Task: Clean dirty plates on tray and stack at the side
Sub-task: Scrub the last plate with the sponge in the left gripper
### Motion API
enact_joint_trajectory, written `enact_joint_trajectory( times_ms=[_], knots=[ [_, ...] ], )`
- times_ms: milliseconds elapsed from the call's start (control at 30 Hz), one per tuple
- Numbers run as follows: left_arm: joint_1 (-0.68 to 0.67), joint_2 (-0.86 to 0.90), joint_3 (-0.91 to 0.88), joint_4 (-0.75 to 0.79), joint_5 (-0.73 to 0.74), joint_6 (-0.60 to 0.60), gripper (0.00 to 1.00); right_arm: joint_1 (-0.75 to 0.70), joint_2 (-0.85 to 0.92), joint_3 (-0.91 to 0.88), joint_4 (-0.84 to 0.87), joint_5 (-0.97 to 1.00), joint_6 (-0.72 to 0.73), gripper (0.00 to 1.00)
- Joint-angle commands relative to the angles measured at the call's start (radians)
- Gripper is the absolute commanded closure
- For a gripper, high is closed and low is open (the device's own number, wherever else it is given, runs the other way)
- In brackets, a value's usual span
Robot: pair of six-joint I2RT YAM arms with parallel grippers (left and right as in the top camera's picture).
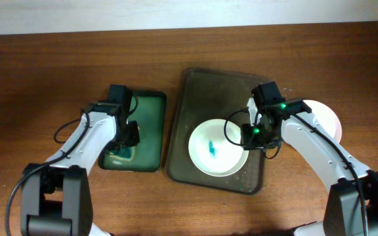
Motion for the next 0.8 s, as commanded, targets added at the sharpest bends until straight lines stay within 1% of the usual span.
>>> enact_joint_trajectory(
  times_ms=[0, 33, 100, 133, 200, 267, 300, 367, 400, 433, 500, 533, 600, 633, 667, 733, 767],
  knots=[
    [0.003, -0.026, 0.016, 0.023, -0.048, 0.005, 0.46, 0.003, 0.005, 0.003, -0.001, -0.009, -0.007, 0.58],
    [0.003, -0.011, -0.016, 0.061, -0.056, 0.005, 0.5, 0.004, 0.005, 0.003, -0.001, -0.009, -0.007, 0.57],
    [0.003, 0.024, -0.059, 0.116, -0.034, 0.004, 0.62, 0.003, 0.005, 0.003, 0.0, -0.009, -0.007, 0.57],
    [0.003, 0.041, -0.076, 0.143, -0.013, 0.004, 0.72, 0.004, 0.005, 0.003, 0.0, -0.009, -0.007, 0.57],
    [0.003, 0.074, -0.085, 0.164, -0.004, 0.005, 1.0, 0.003, 0.005, 0.003, 0.001, -0.004, 0.018, 0.57],
    [0.003, 0.073, -0.08, 0.16, -0.003, 0.005, 1.0, 0.003, 0.005, 0.003, 0.015, 0.005, 0.039, 0.57],
    [0.003, 0.072, -0.054, 0.125, -0.003, 0.005, 1.0, 0.003, 0.005, 0.003, 0.024, 0.004, 0.042, 0.57],
    [0.003, 0.057, 0.042, 0.015, 0.04, 0.005, 1.0, 0.003, 0.006, 0.003, 0.025, 0.005, 0.042, 0.57],
    [0.003, 0.043, 0.124, -0.051, 0.099, 0.031, 1.0, 0.003, 0.006, 0.003, 0.025, 0.008, 0.048, 0.57],
    [0.002, 0.031, 0.198, -0.101, 0.156, 0.043, 1.0, 0.003, 0.01, 0.003, 0.026, 0.024, 0.077, 0.56],
    [-0.021, 0.012, 0.333, -0.193, 0.182, 0.042, 1.0, 0.003, 0.026, 0.002, 0.027, 0.114, 0.182, 0.57],
    [-0.036, 0.012, 0.367, -0.215, 0.185, 0.042, 1.0, 0.003, 0.039, 0.002, 0.037, 0.108, 0.18, 0.57],
    [-0.093, 0.012, 0.402, -0.213, 0.235, 0.042, 1.0, 0.003, 0.082, 0.002, 0.045, 0.07, 0.113, 0.58],
    [-0.121, 0.013, 0.401, -0.198, 0.251, 0.039, 1.0, 0.003, 0.106, 0.002, 0.055, 0.035, 0.064, 0.58],
    [-0.169, 0.019, 0.393, -0.171, 0.251, 0.017, 1.0, 0.003, 0.145, 0.002, 0.083, -0.014, -0.016, 0.58],
    [-0.232, 0.033, 0.373, -0.13, 0.248, -0.025, 1.0, -0.006, 0.178, 0.002, 0.113, 0.015, -0.023, 0.58],
    [-0.263, 0.048, 0.361, -0.111, 0.249, -0.056, 1.0, -0.018, 0.192, 0.002, 0.134, 0.01, -0.023, 0.61]
  ],
)
